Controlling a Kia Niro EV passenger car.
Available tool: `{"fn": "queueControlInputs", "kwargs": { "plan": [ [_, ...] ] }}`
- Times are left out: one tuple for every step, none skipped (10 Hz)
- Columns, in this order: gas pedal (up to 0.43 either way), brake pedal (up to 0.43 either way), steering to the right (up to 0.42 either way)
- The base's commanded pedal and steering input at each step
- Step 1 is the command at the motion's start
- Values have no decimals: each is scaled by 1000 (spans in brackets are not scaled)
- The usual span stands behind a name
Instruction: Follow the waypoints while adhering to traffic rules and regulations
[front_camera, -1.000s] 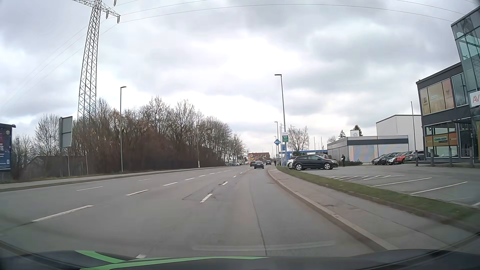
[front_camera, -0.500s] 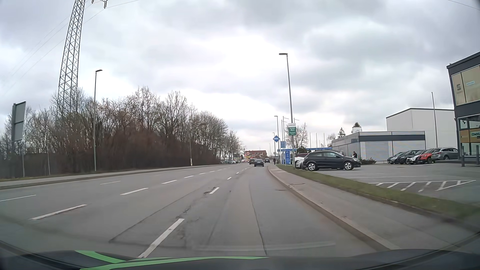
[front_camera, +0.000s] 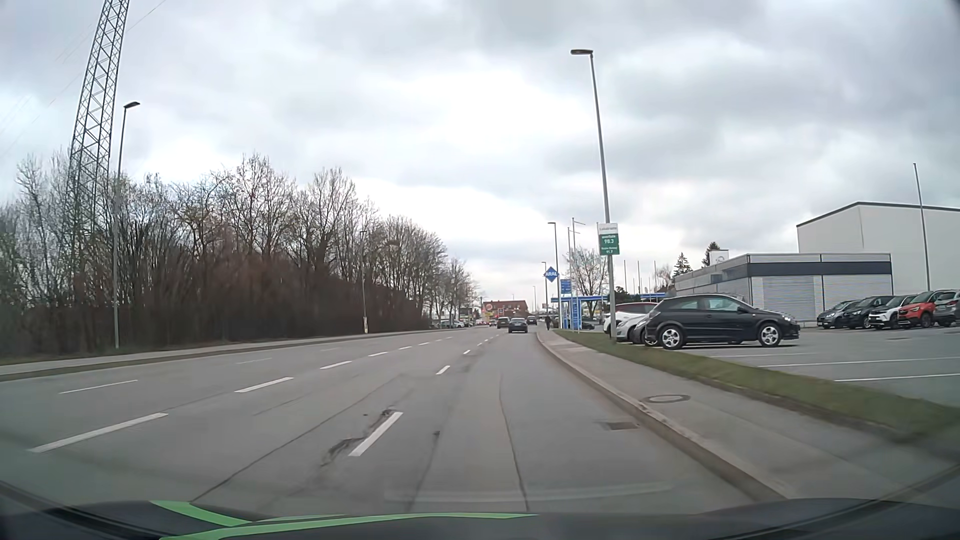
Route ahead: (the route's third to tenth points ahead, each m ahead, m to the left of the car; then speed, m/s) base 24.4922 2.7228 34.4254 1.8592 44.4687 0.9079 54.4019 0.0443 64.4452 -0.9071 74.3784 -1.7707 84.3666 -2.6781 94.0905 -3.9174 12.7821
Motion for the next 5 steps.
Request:
{"fn": "queueControlInputs", "kwargs": {
  "plan": [
    [87, 0, 8],
    [87, 0, 8],
    [87, 0, 9],
    [87, 0, 9],
    [87, 0, 9]
  ]
}}
